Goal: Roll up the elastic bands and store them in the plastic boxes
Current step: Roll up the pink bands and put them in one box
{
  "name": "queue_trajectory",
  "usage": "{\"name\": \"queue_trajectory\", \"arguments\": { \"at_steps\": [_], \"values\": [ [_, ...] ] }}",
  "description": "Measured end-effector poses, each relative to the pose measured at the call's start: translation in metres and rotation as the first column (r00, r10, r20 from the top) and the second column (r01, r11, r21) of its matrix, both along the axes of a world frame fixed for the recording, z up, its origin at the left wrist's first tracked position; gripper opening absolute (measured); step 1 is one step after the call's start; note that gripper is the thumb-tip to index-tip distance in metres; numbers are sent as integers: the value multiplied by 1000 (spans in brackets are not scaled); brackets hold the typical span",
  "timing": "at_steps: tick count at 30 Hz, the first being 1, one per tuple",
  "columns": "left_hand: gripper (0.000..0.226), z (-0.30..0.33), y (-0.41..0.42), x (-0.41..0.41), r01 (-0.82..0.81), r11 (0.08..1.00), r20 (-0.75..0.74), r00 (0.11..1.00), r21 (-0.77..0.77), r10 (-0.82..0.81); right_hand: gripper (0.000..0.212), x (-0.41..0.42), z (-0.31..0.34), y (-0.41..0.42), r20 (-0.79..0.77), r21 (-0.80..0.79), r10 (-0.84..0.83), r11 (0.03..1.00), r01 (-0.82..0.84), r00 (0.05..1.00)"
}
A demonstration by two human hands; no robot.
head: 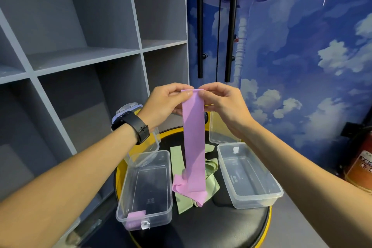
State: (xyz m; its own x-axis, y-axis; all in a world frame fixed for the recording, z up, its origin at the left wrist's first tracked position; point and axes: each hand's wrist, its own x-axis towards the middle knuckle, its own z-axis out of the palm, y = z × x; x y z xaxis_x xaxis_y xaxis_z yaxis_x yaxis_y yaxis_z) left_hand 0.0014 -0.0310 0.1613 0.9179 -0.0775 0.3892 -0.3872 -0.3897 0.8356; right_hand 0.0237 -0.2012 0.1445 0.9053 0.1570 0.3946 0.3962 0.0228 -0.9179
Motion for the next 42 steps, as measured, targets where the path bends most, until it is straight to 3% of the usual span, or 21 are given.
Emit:
{"name": "queue_trajectory", "arguments": {
  "at_steps": [13, 21, 28, 42],
  "values": [
    [17, -82, -3, -1, 31, 988, -140, 989, -152, -52, 9, -7, -68, -5, -175, -9, 45, 999, -48, 984],
    [19, -130, -6, 6, -46, 982, -195, 981, -186, 9, 8, 2, -114, -5, -250, -20, 10, 1000, -15, 968],
    [18, -150, -5, 9, -128, 942, -193, 979, -310, 70, 10, 11, -124, -1, -198, -63, -1, 998, -12, 980],
    [25, -124, -5, 23, -30, 942, -91, 996, -335, -1, 9, 22, -102, 6, -113, 39, -10, 999, 14, 994]
  ]
}}
